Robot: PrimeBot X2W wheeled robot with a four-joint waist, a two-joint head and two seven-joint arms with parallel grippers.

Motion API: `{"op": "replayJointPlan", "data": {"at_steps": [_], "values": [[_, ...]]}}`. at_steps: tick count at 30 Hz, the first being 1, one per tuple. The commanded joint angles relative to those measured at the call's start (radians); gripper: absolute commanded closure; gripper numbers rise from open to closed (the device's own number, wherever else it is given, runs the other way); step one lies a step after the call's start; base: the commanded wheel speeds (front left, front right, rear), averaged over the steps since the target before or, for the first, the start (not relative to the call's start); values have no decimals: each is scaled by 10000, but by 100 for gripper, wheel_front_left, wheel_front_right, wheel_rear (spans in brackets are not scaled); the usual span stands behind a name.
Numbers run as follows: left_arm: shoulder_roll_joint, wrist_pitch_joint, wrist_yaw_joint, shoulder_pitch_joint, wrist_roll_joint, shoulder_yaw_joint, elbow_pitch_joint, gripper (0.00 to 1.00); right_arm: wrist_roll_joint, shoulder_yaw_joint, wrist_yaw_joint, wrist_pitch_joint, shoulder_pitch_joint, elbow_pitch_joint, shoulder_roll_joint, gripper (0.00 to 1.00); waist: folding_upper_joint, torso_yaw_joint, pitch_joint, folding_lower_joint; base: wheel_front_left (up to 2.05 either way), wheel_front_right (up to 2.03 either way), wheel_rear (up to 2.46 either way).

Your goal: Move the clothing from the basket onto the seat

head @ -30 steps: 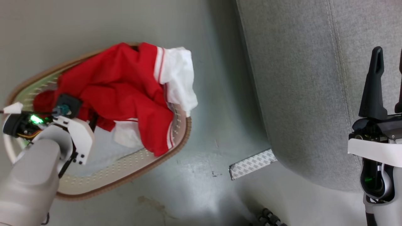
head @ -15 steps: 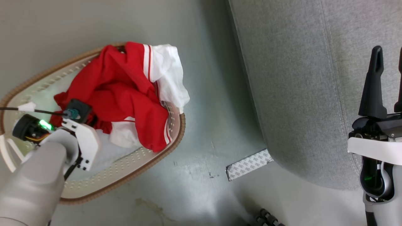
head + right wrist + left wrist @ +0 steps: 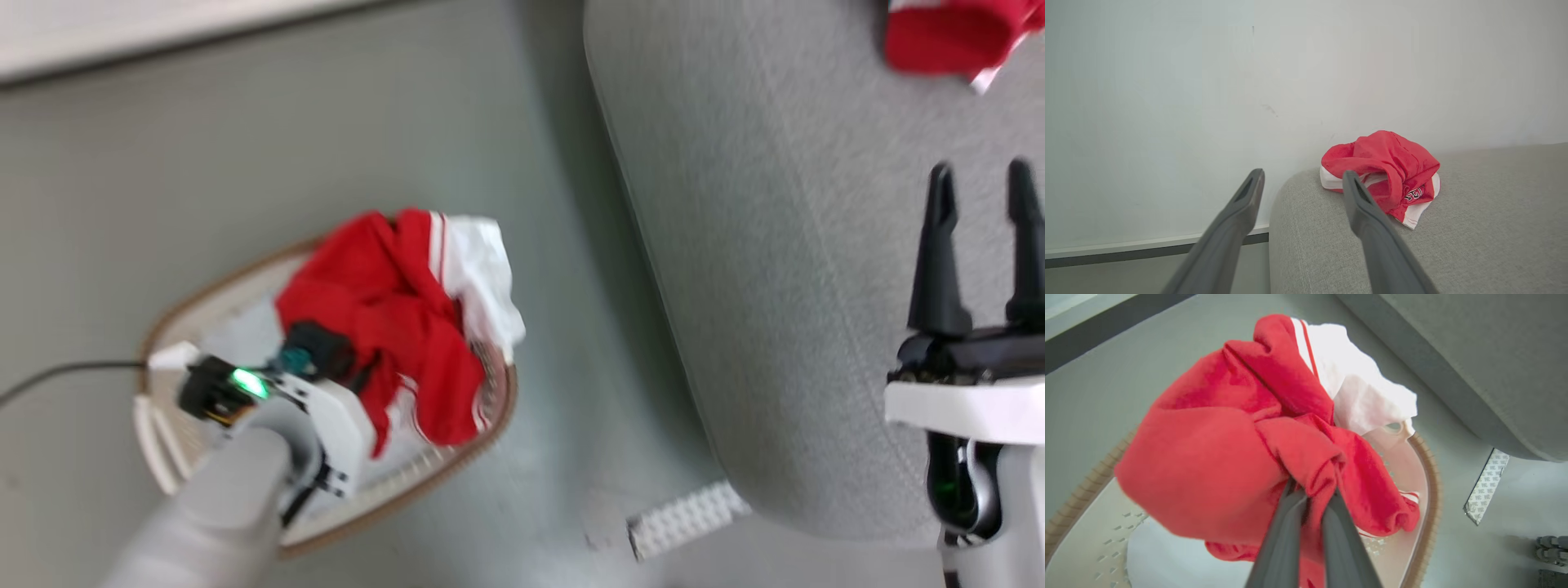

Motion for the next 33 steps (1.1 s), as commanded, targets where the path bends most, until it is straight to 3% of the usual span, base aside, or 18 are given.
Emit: {"op": "replayJointPlan", "data": {"at_steps": [1,8,18,27,33], "values": [[-93,-87,23,259,-154,-21,-141,100,-136,-42,-22,7,207,89,-10,0,0,636,-1376,1,0,0,0],[-410,-148,23,1134,-643,496,-1674,100,-555,67,-22,9,759,666,-173,0,0,1413,-3323,1,0,0,0],[-493,-149,108,2527,-659,1830,-4123,100,-155,349,-22,7,1565,1231,-720,0,0,2049,-5300,1,0,0,0],[-303,133,292,2294,-713,2072,-6313,100,242,785,-22,7,2212,1466,-848,0,0,2553,-5989,1,0,0,0],[30,745,742,2072,-753,2292,-8132,100,534,1479,-22,7,2250,1592,-955,0,0,2709,-6070,1,0,0,0]]}}
